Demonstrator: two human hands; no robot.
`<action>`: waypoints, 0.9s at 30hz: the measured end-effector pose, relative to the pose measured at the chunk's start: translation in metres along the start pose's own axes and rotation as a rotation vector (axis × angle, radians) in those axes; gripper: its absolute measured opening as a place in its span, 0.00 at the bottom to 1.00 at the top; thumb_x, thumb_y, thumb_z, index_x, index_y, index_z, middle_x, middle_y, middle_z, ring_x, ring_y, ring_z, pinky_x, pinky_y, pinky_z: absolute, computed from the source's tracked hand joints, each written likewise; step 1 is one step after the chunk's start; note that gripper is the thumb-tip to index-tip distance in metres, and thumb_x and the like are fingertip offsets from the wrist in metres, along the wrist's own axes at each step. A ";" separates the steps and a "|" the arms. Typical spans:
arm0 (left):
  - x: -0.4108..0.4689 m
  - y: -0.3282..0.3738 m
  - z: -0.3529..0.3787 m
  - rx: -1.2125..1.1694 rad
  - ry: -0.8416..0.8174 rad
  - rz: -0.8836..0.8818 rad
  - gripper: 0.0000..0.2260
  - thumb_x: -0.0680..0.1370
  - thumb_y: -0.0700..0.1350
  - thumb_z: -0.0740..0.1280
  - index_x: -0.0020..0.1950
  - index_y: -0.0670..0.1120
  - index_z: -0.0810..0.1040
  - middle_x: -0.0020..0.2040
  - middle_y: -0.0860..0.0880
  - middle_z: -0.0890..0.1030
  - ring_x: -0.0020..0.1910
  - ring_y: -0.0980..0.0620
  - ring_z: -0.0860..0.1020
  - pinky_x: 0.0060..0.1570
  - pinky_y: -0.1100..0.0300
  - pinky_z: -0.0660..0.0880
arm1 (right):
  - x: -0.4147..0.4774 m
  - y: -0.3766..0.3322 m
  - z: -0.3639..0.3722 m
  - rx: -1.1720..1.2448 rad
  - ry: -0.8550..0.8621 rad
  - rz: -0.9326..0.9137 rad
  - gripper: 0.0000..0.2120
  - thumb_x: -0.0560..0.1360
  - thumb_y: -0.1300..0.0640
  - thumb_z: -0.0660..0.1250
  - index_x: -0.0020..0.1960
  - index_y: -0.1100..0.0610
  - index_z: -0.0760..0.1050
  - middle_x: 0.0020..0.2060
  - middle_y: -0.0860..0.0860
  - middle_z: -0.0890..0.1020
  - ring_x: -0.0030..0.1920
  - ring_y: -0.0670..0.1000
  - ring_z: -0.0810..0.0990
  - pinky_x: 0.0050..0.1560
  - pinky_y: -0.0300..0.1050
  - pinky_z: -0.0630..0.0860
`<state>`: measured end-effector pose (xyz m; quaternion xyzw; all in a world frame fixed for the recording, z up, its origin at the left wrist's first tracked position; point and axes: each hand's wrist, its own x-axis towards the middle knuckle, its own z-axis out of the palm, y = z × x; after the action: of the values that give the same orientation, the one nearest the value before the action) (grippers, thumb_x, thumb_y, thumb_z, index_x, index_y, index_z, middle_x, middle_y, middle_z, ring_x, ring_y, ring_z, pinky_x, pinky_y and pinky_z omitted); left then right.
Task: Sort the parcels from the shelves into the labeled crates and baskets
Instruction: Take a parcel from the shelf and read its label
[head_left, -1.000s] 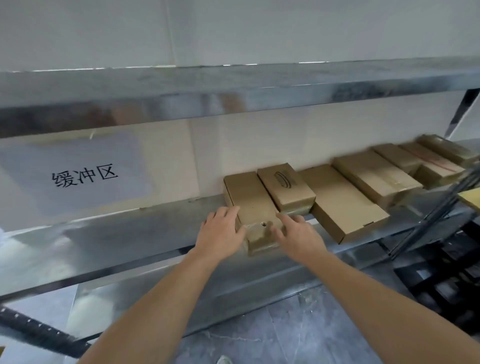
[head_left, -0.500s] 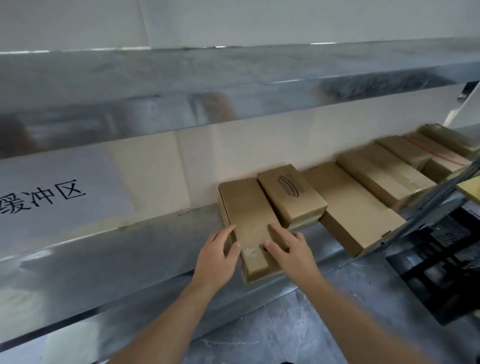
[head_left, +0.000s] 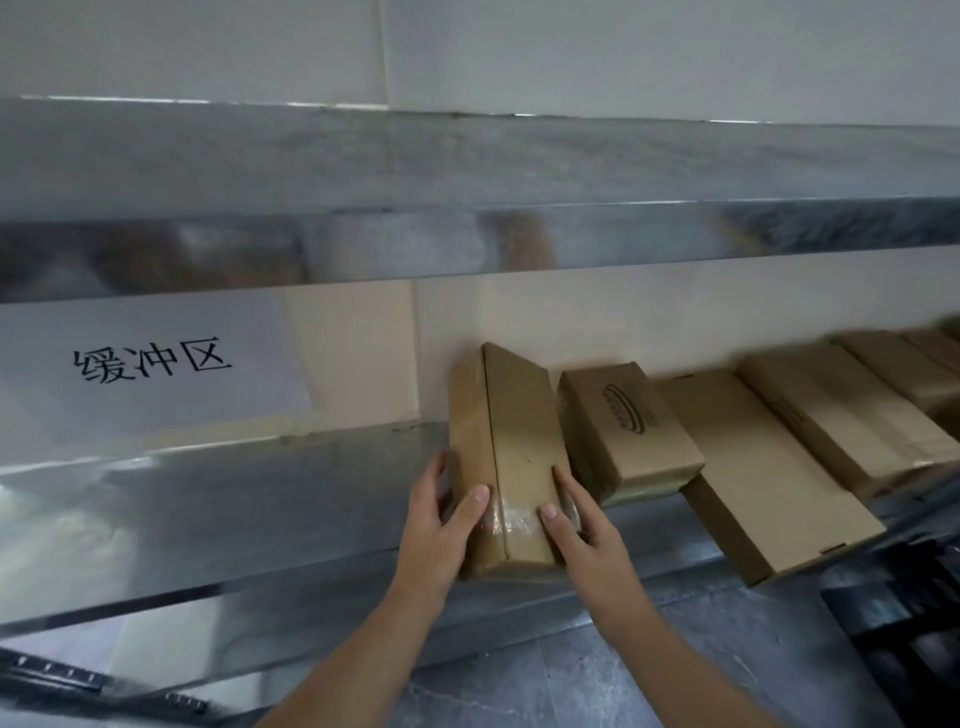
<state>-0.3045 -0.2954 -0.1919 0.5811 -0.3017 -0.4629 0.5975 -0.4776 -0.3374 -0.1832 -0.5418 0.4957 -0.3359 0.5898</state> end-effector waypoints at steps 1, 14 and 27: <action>-0.002 0.000 0.003 -0.066 -0.022 -0.061 0.26 0.68 0.62 0.74 0.63 0.69 0.68 0.64 0.60 0.76 0.62 0.59 0.77 0.62 0.55 0.75 | -0.002 -0.001 -0.001 0.015 -0.022 -0.010 0.22 0.80 0.51 0.68 0.69 0.33 0.68 0.64 0.38 0.76 0.60 0.39 0.80 0.61 0.41 0.79; -0.044 -0.007 0.047 0.035 0.062 -0.001 0.22 0.77 0.51 0.70 0.70 0.55 0.72 0.59 0.56 0.82 0.59 0.55 0.80 0.59 0.54 0.76 | -0.016 -0.001 -0.026 -0.014 -0.215 -0.042 0.31 0.77 0.38 0.70 0.77 0.41 0.66 0.70 0.45 0.75 0.70 0.43 0.74 0.70 0.48 0.73; -0.076 -0.015 0.050 0.057 0.212 -0.073 0.23 0.75 0.56 0.71 0.68 0.69 0.69 0.66 0.59 0.75 0.64 0.55 0.75 0.63 0.48 0.75 | -0.023 -0.001 -0.058 0.446 -0.241 0.162 0.21 0.82 0.61 0.63 0.67 0.39 0.75 0.58 0.54 0.85 0.58 0.58 0.84 0.51 0.59 0.82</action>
<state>-0.3818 -0.2463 -0.1855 0.6541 -0.2285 -0.4118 0.5920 -0.5393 -0.3338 -0.1730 -0.3931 0.3774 -0.3216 0.7743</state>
